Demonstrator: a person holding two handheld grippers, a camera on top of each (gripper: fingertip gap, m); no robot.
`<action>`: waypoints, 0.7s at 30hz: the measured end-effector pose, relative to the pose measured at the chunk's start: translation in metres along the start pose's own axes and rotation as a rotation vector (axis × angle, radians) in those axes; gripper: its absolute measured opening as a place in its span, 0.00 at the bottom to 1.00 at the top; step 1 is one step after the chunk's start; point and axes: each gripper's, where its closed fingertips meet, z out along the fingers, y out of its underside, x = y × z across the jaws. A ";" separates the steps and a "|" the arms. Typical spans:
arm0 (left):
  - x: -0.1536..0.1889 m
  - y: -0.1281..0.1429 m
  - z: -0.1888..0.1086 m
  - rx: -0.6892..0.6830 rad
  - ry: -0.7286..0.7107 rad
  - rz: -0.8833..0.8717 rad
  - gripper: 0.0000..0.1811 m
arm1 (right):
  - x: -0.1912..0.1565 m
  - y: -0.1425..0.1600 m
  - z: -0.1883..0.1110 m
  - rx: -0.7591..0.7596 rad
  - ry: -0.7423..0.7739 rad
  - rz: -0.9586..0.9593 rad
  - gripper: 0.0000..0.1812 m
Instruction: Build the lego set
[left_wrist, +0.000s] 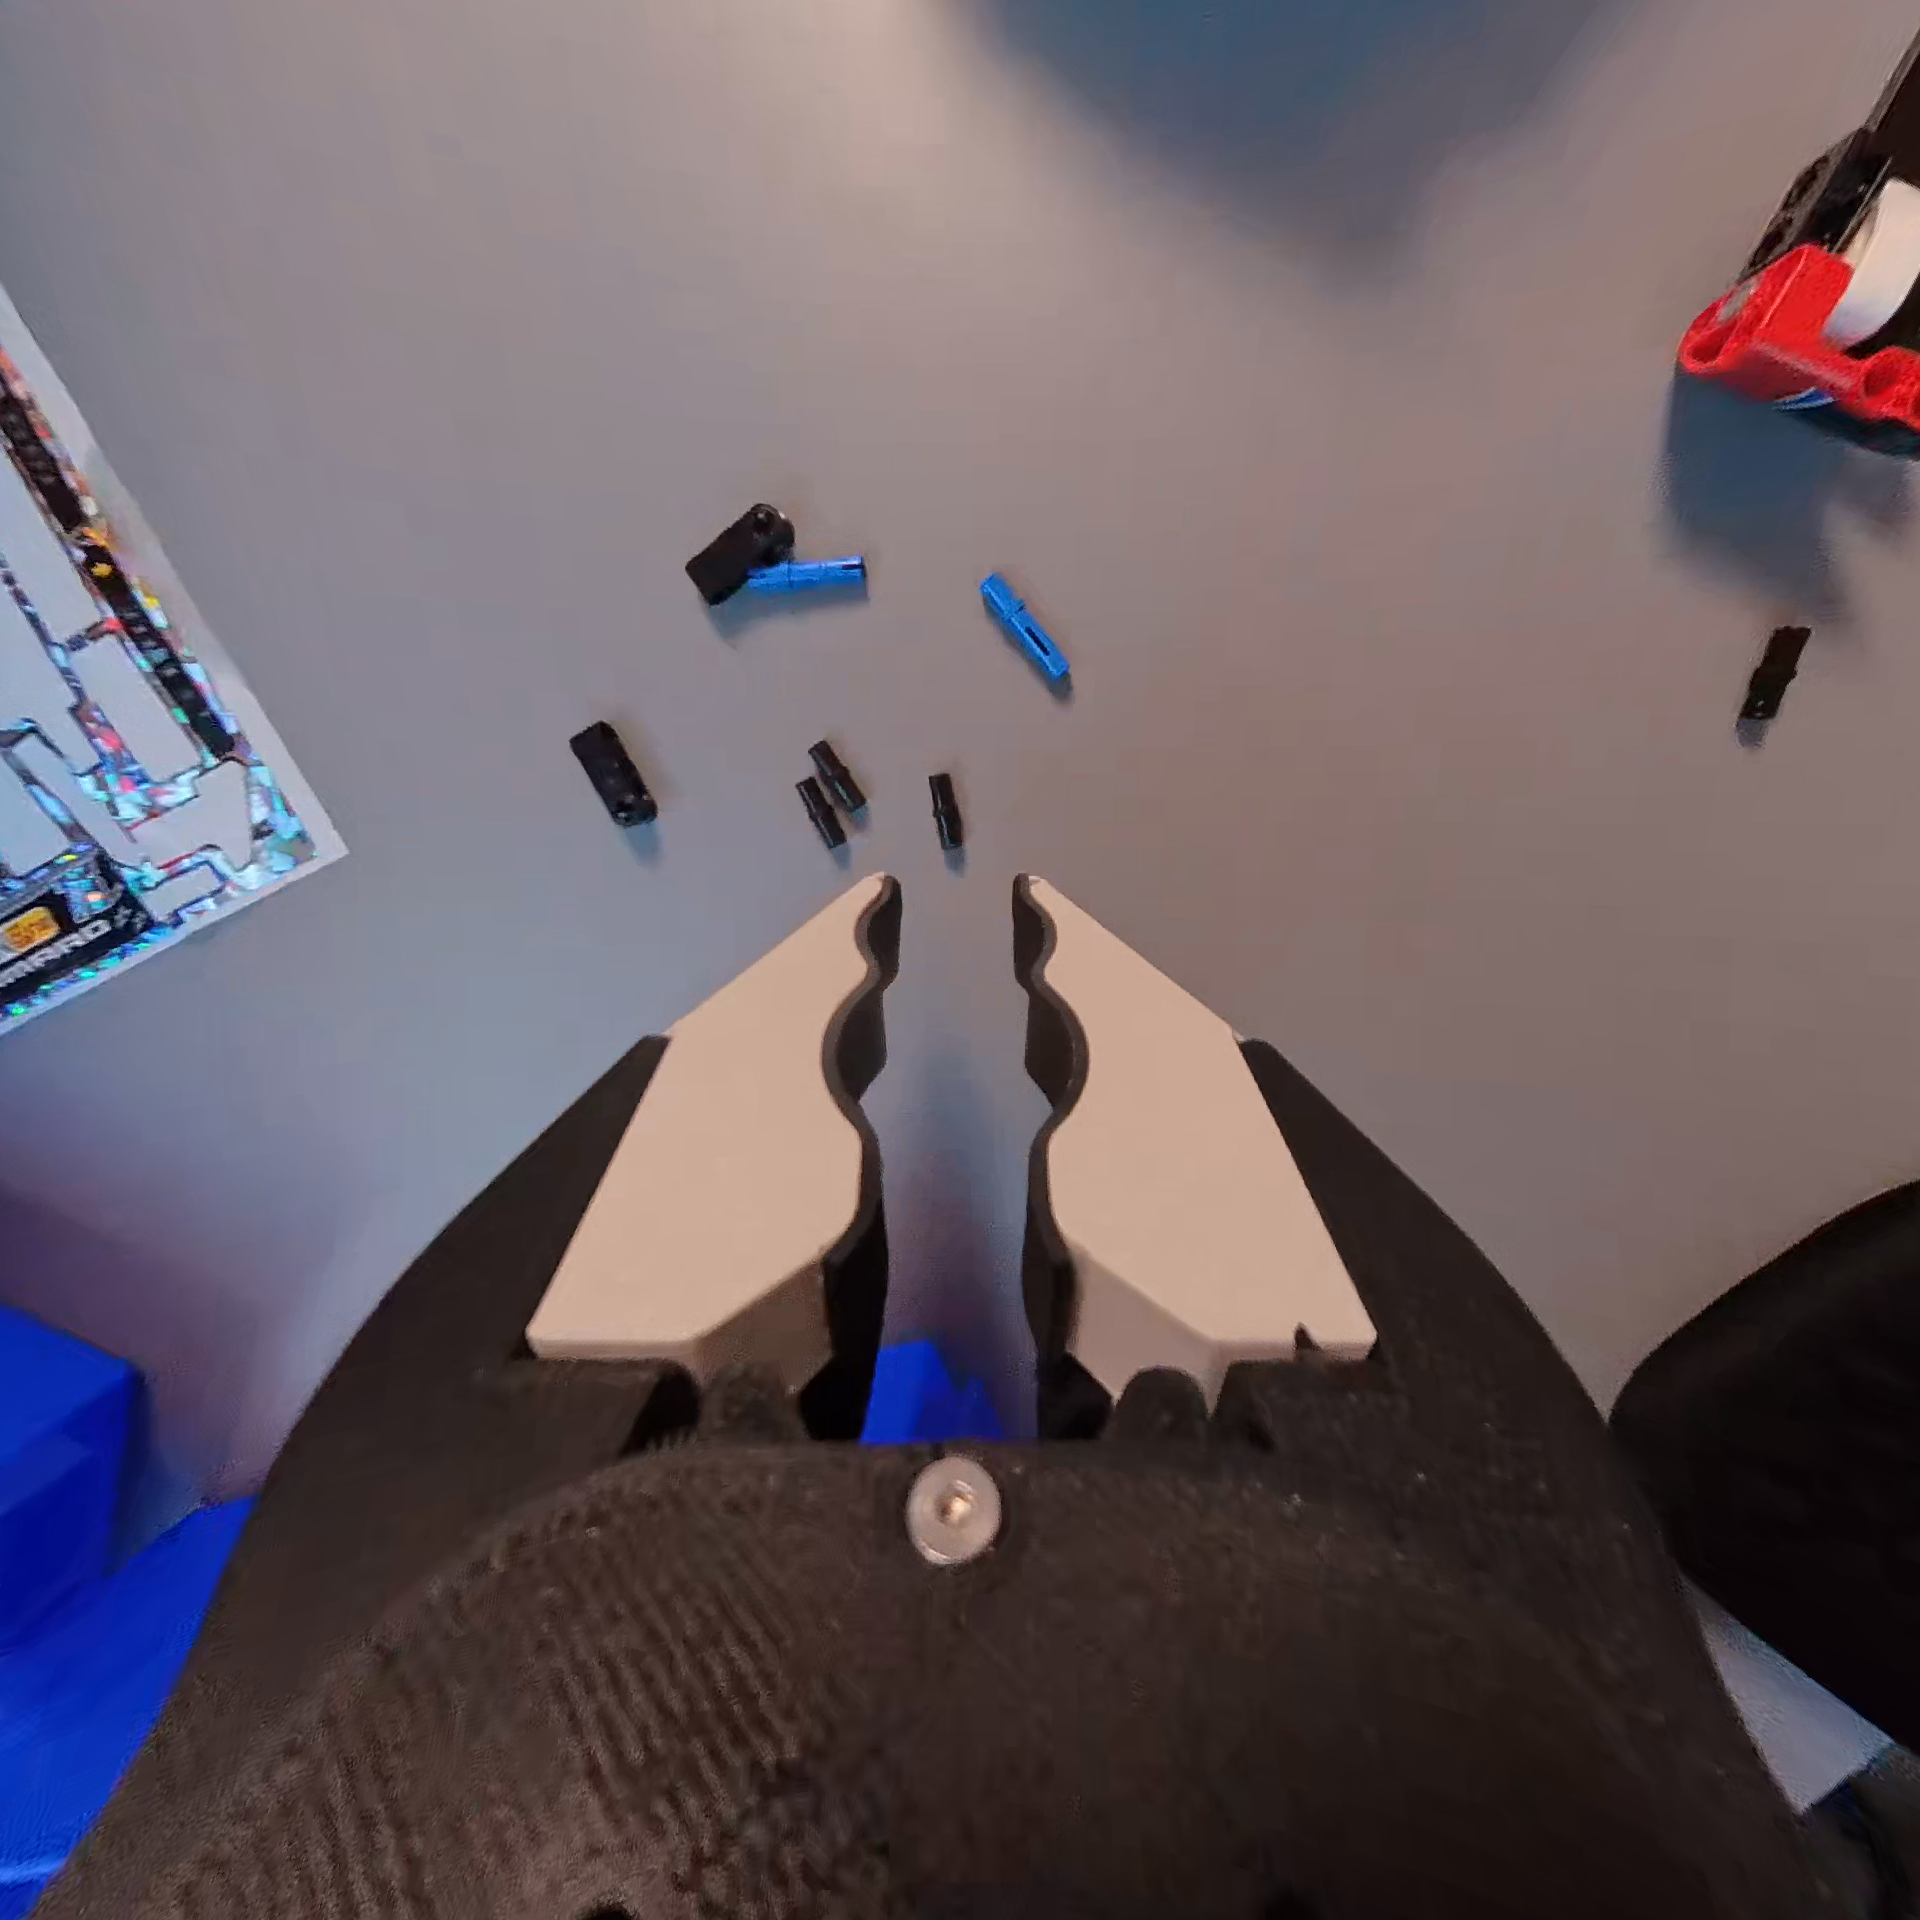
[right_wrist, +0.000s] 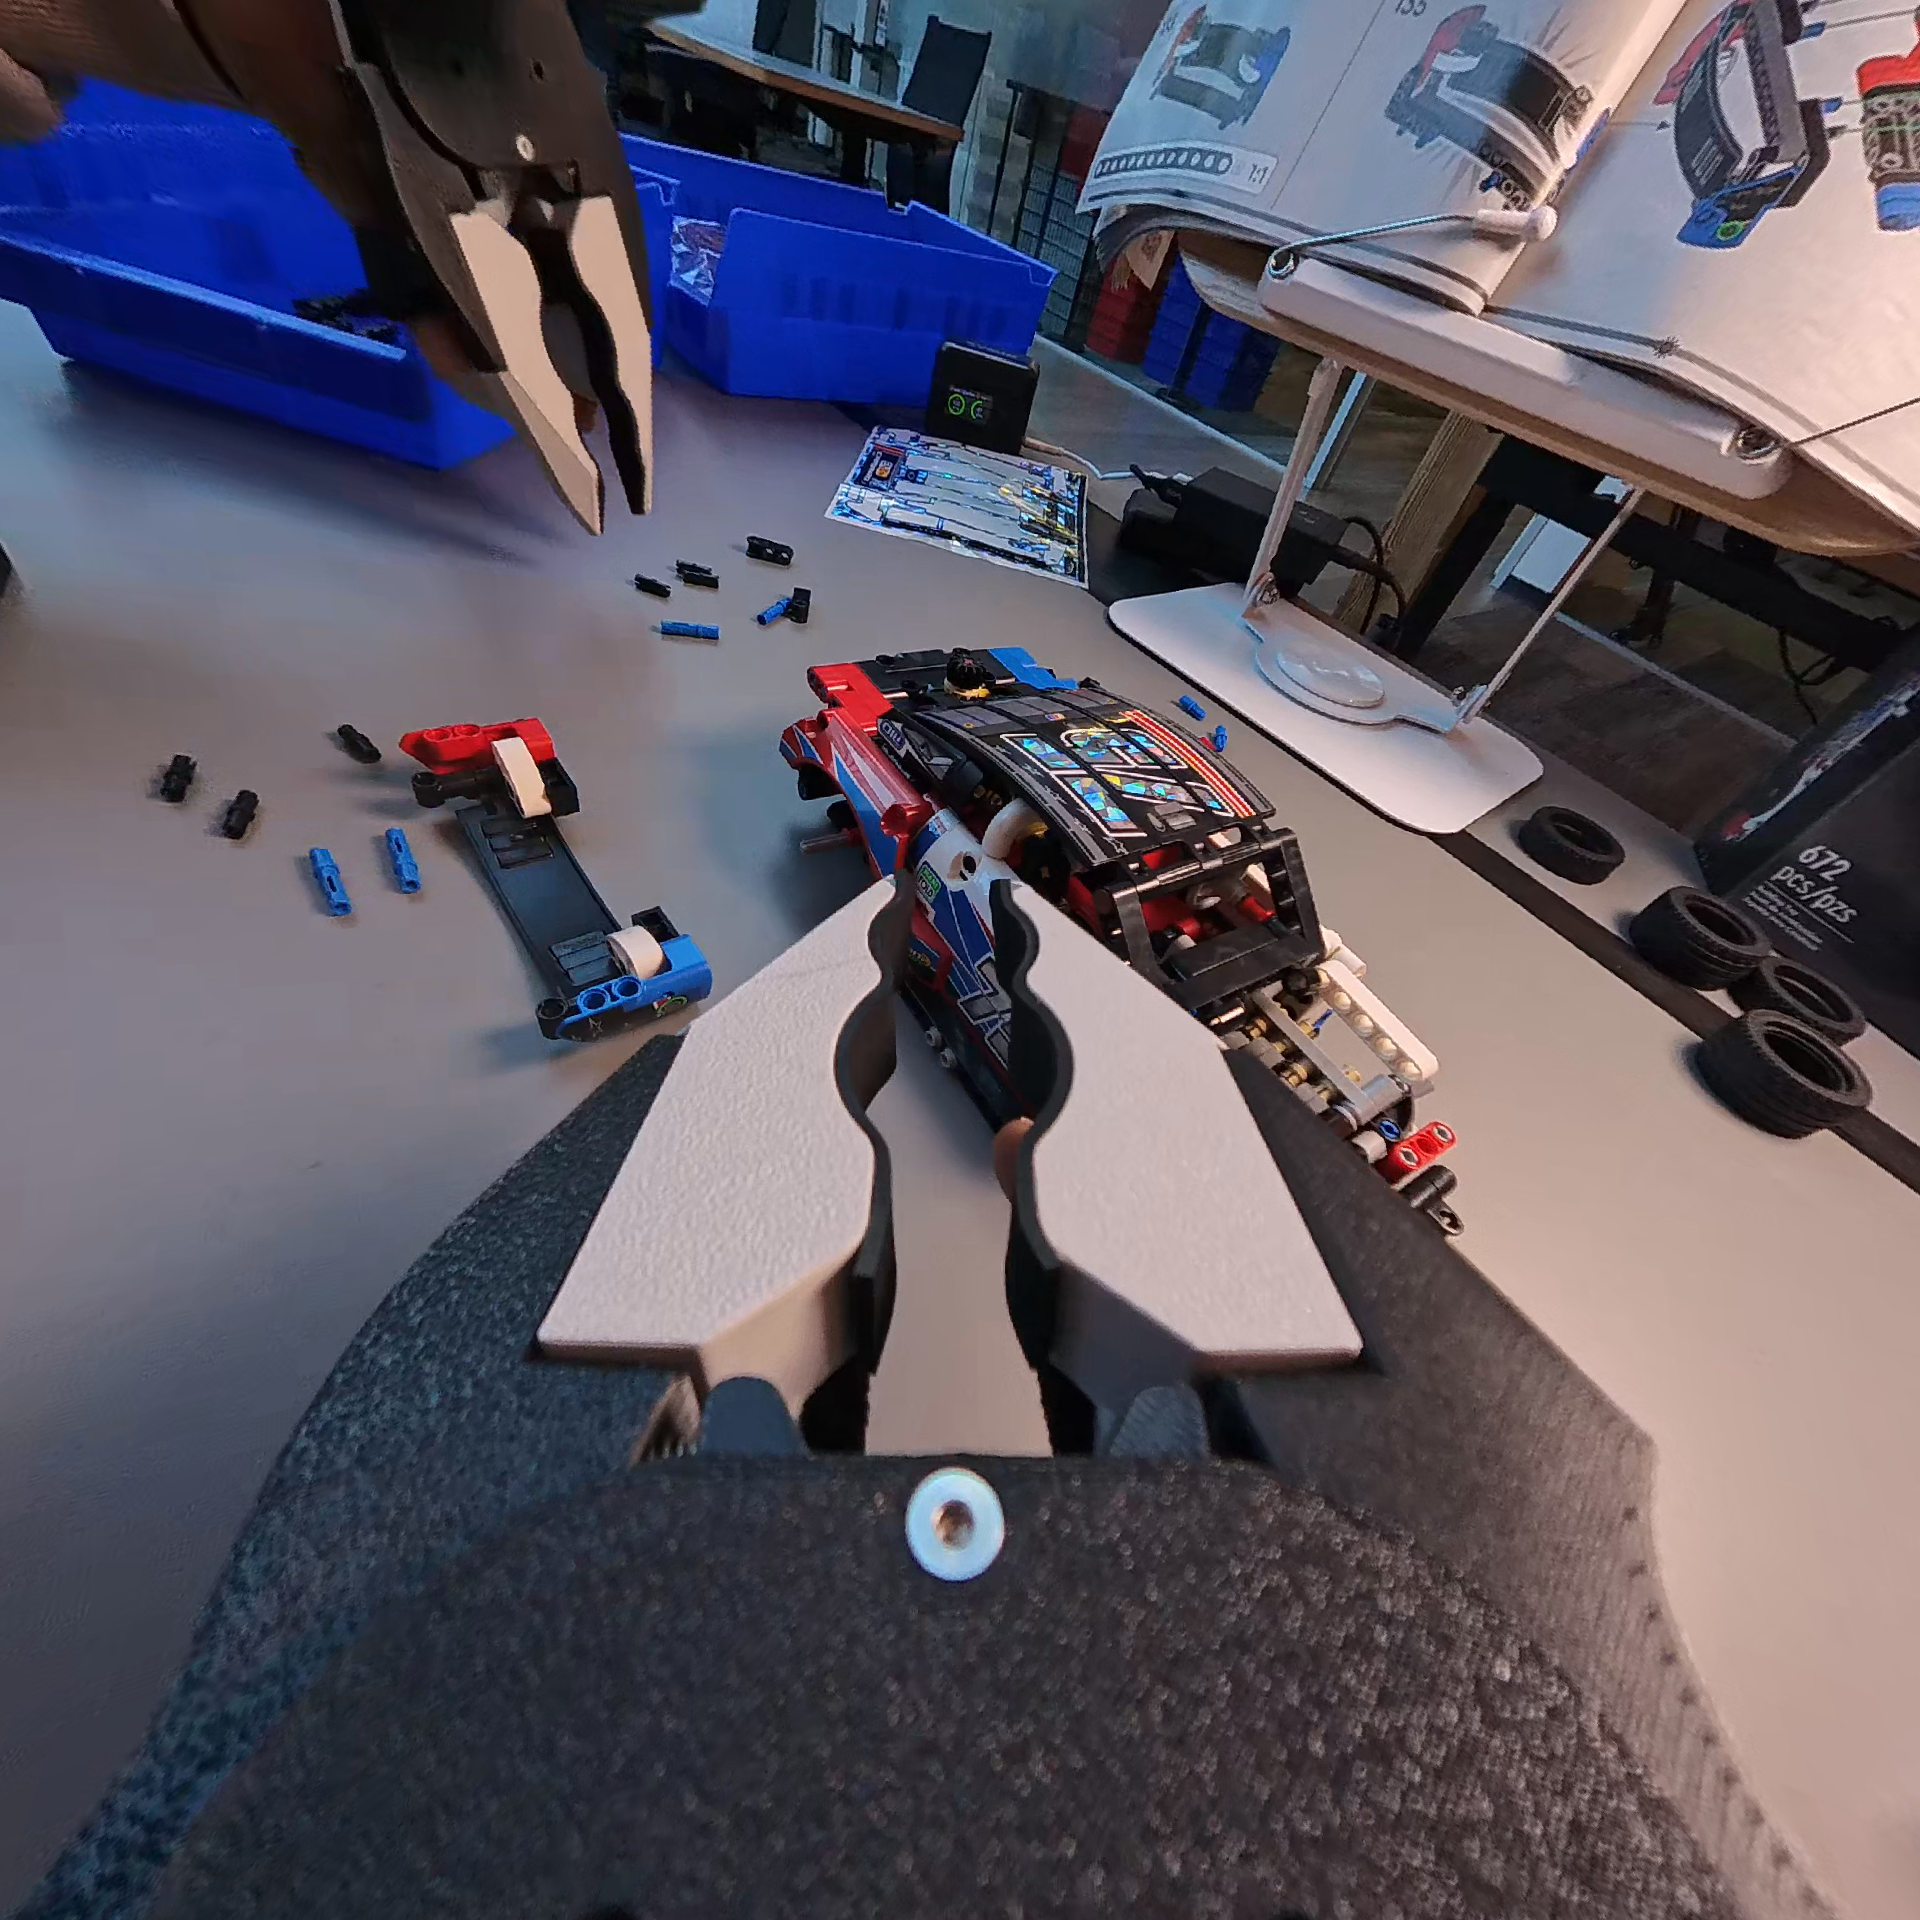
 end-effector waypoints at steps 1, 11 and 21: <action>0.001 -0.001 0.005 -0.017 0.019 -0.019 0.11 | 0.000 0.000 0.000 0.001 0.002 0.000 0.07; 0.008 -0.008 0.027 -0.062 0.080 -0.026 0.02 | 0.002 -0.002 -0.003 0.011 0.002 0.004 0.07; 0.179 -0.052 0.001 0.123 0.348 0.288 0.02 | -0.002 -0.001 -0.001 0.004 -0.010 -0.006 0.07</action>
